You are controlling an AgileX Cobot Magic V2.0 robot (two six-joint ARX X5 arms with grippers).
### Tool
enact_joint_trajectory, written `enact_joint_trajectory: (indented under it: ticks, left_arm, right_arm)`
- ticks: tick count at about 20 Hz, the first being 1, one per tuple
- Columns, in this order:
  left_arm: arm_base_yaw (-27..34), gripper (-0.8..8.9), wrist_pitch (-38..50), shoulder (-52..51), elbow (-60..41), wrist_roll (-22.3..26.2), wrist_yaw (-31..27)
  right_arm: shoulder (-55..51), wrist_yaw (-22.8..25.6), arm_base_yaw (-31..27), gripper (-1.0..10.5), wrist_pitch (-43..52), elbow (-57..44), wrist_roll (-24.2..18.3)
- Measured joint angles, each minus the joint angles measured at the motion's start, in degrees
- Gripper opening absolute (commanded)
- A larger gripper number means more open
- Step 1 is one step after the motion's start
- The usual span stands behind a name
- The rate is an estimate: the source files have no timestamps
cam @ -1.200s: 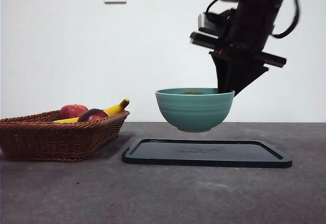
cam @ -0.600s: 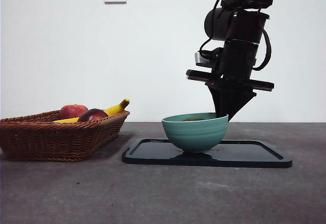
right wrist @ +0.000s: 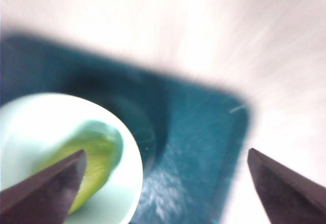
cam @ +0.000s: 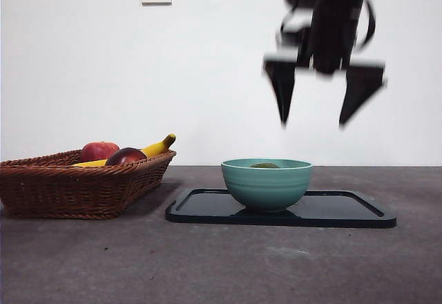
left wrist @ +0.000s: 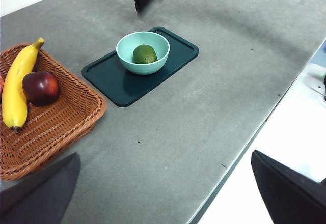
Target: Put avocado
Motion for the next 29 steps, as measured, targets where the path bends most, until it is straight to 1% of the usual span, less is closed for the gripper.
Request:
enact_joint_trajectory:
  ticks: [1,3,4,7,8,10,12,14,18,21,24,26,29]
  left_arm:
    - [0.00,5.63,-0.22,0.00,0.00,0.00,0.00]
    - [0.00,5.63,-0.31,0.00,0.00,0.00,0.00]
    - [0.00,5.63,-0.31,0.00,0.00,0.00,0.00]
    - [0.00,5.63,-0.31,0.00,0.00,0.00,0.00]
    - [0.00,5.63,-0.31,0.00,0.00,-0.02,0.00]
    - [0.00,5.63,-0.31,0.00,0.00,-0.02,0.00]
    - [0.00,5.63,-0.31,0.00,0.00,-0.04,0.00]
    - [0.00,5.63,-0.31,0.00,0.00,-0.04,0.00]
    - [0.00,5.63,-0.28,0.00,0.00,-0.04,-0.02]
    - [0.00,5.63,-0.28,0.00,0.00,-0.04,0.00]
    - [0.00,5.63,-0.24,0.00,0.00,-0.24,-0.02]
    - [0.00,5.62,1.27,0.00,0.00,-0.24,0.00]
    - [0.00,5.62,2.84,0.00,0.00,-0.59,-0.02]
  right_arm:
    - [-4.24,0.68,0.11,5.9,-1.16,1.38,0.02]
    - [-12.07,1.51,1.60,6.0,-6.21,1.40,-0.13]
    - [-14.99,3.50,2.97,6.0,-9.31,1.40,-0.48]
    - [-23.61,11.72,6.64,6.0,-19.04,1.29,-1.81]
    - [-26.53,13.33,7.34,6.0,-20.74,0.90,-2.03]
    - [-34.36,14.01,8.68,6.0,-20.41,-2.27,-2.14]
    - [-43.01,14.08,10.49,6.0,-19.78,-7.96,-2.16]
    - [-52.59,13.49,12.92,6.0,-19.52,-15.04,-2.14]
    - [-71.56,6.80,15.21,6.0,-20.92,-27.67,-1.66]
    - [-82.90,3.63,15.21,6.0,-22.51,-32.96,-1.44]
    - [-87.93,1.33,15.21,6.0,-22.60,-33.88,-1.40]
    - [-88.67,-0.07,15.21,6.0,-22.60,-33.90,-1.25]
    - [-88.56,-0.15,15.21,6.0,-22.60,-34.01,-1.07]
